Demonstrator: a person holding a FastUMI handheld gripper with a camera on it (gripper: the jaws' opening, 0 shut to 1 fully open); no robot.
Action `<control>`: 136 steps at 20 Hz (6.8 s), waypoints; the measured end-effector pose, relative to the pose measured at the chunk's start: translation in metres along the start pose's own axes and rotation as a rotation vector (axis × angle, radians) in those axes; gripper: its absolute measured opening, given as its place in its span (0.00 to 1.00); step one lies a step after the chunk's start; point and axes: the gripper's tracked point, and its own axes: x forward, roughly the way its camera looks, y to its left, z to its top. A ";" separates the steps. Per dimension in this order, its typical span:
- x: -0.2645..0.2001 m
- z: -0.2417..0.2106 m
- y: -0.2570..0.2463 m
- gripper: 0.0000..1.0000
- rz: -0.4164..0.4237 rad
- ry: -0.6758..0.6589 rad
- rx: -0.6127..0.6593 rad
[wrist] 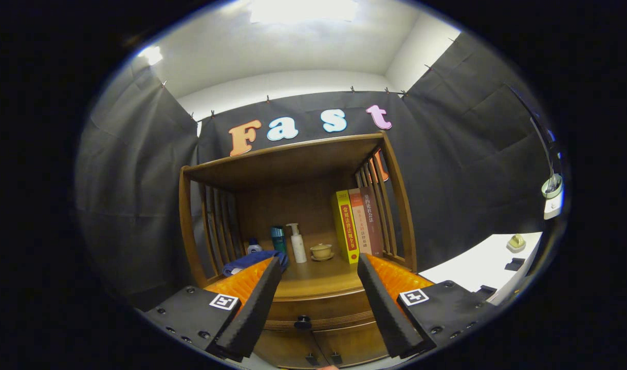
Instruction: Pull open the drawer, take out the items inside it, and place them on the countertop above the cabinet.
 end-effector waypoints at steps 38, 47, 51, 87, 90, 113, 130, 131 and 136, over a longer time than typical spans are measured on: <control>0.114 -0.264 0.031 0.49 -0.005 0.289 -0.158; 0.091 -0.258 0.030 0.40 -0.012 0.338 -0.140; 0.063 -0.253 0.030 0.40 -0.012 0.373 -0.133; -0.055 -0.139 0.038 0.99 0.064 0.176 -0.221; -0.015 -0.074 0.036 0.99 0.076 0.098 -0.247; 0.116 -0.248 0.020 0.98 0.068 1.224 -0.262; 0.130 -0.298 -0.006 0.88 0.003 1.477 -0.216; 0.138 -0.295 -0.008 0.82 -0.012 1.468 -0.201; 0.181 -0.281 -0.016 0.52 -0.014 1.435 -0.140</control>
